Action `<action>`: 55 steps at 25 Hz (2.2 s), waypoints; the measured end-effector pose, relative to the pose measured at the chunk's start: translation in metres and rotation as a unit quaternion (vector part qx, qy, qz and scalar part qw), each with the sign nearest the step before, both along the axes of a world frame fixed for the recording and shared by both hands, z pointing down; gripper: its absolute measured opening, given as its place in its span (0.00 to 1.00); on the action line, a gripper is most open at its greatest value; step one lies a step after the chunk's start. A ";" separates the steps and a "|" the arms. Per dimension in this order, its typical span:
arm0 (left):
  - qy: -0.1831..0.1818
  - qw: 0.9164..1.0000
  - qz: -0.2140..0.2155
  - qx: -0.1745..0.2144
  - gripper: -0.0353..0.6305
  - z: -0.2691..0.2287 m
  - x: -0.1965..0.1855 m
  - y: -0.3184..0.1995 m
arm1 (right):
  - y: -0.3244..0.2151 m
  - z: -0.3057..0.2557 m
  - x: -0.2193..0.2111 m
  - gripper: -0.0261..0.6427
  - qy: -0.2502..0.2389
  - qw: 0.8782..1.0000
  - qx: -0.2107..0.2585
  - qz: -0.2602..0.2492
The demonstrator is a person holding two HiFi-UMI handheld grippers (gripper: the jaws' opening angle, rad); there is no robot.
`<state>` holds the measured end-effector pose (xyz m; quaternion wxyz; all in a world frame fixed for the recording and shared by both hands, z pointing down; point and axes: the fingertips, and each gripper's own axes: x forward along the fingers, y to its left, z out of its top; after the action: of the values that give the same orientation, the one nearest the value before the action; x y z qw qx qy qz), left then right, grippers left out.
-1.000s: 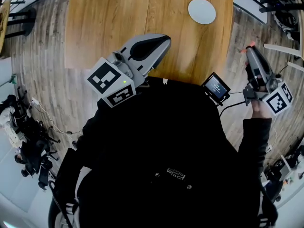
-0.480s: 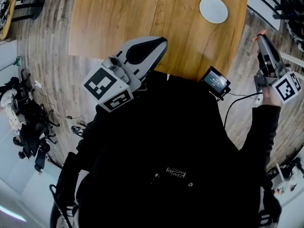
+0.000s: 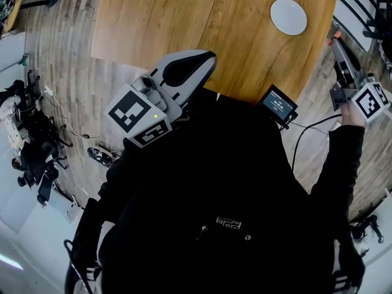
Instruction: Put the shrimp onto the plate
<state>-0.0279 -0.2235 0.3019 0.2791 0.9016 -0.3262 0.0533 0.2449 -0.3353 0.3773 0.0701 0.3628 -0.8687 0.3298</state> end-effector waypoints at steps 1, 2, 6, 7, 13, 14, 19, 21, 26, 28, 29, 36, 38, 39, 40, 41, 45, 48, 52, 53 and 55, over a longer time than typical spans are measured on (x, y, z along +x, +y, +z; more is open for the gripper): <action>-0.001 1.000 -0.003 -0.001 0.06 0.001 -0.001 0.000 | -0.002 0.006 0.000 0.14 0.002 1.000 -0.006 -0.003; -0.002 1.000 -0.005 -0.003 0.06 0.001 -0.002 0.001 | -0.004 0.012 -0.001 0.14 0.005 1.000 -0.011 -0.006; -0.006 1.000 -0.015 -0.008 0.06 0.006 -0.002 0.012 | -0.005 0.039 0.000 0.14 0.023 0.999 -0.030 -0.021; -0.007 1.000 -0.017 -0.010 0.06 0.009 0.001 0.017 | -0.002 0.046 0.002 0.14 0.031 0.999 -0.032 -0.025; -0.014 0.999 -0.042 -0.022 0.06 0.013 -0.003 0.013 | -0.025 0.096 0.002 0.14 0.074 0.993 -0.071 -0.057; -0.014 0.999 -0.047 -0.023 0.06 0.011 -0.010 0.009 | -0.032 0.101 -0.003 0.14 0.083 0.992 -0.075 -0.062; -0.017 0.997 -0.072 -0.033 0.06 0.011 -0.036 0.010 | -0.046 0.132 -0.019 0.14 0.111 0.985 -0.103 -0.081; -0.018 0.996 -0.080 -0.038 0.06 0.012 -0.042 0.014 | -0.048 0.143 -0.020 0.14 0.124 0.982 -0.113 -0.084; -0.017 0.994 -0.098 -0.045 0.06 0.016 -0.052 0.016 | -0.052 0.171 -0.022 0.14 0.158 0.973 -0.131 -0.102; -0.016 0.994 -0.098 -0.046 0.06 0.017 -0.051 0.018 | -0.051 0.182 -0.022 0.14 0.173 0.969 -0.136 -0.115; -0.015 0.994 -0.098 -0.047 0.06 0.018 -0.050 0.019 | -0.051 0.187 -0.022 0.14 0.180 0.966 -0.138 -0.121; -0.013 0.993 -0.105 -0.057 0.06 0.022 -0.049 0.025 | -0.050 0.220 -0.020 0.14 0.224 0.951 -0.169 -0.134; -0.013 0.992 -0.107 -0.058 0.06 0.022 -0.050 0.026 | -0.050 0.233 -0.019 0.14 0.243 0.944 -0.173 -0.145; -0.012 0.992 -0.108 -0.059 0.06 0.022 -0.050 0.026 | -0.050 0.241 -0.019 0.14 0.256 0.938 -0.174 -0.154; -0.012 0.992 -0.109 -0.060 0.06 0.022 -0.050 0.027 | -0.049 0.248 -0.019 0.14 0.273 0.932 -0.174 -0.165; -0.012 0.992 -0.110 -0.061 0.06 0.022 -0.050 0.028 | -0.049 0.255 -0.018 0.14 0.289 0.925 -0.174 -0.173; -0.013 0.991 -0.119 -0.064 0.06 0.025 -0.052 0.032 | -0.053 0.267 -0.019 0.14 0.316 0.915 -0.175 -0.178; -0.013 0.989 -0.129 -0.065 0.06 0.027 -0.055 0.035 | -0.056 0.272 -0.020 0.14 0.331 0.911 -0.177 -0.171; -0.011 0.988 -0.138 -0.069 0.06 0.031 -0.052 0.039 | -0.052 0.283 -0.018 0.14 0.351 0.900 -0.183 -0.181; -0.010 0.988 -0.139 -0.070 0.06 0.032 -0.051 0.040 | -0.052 0.286 -0.017 0.14 0.358 0.897 -0.182 -0.184; -0.008 0.987 -0.142 -0.070 0.06 0.034 -0.053 0.040 | -0.054 0.288 -0.019 0.14 0.366 0.894 -0.180 -0.185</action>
<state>-0.0807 -0.1831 0.3356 0.3439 0.8238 -0.4486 0.0433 0.2262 -0.3888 0.6654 0.5070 0.2721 -0.7585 0.3059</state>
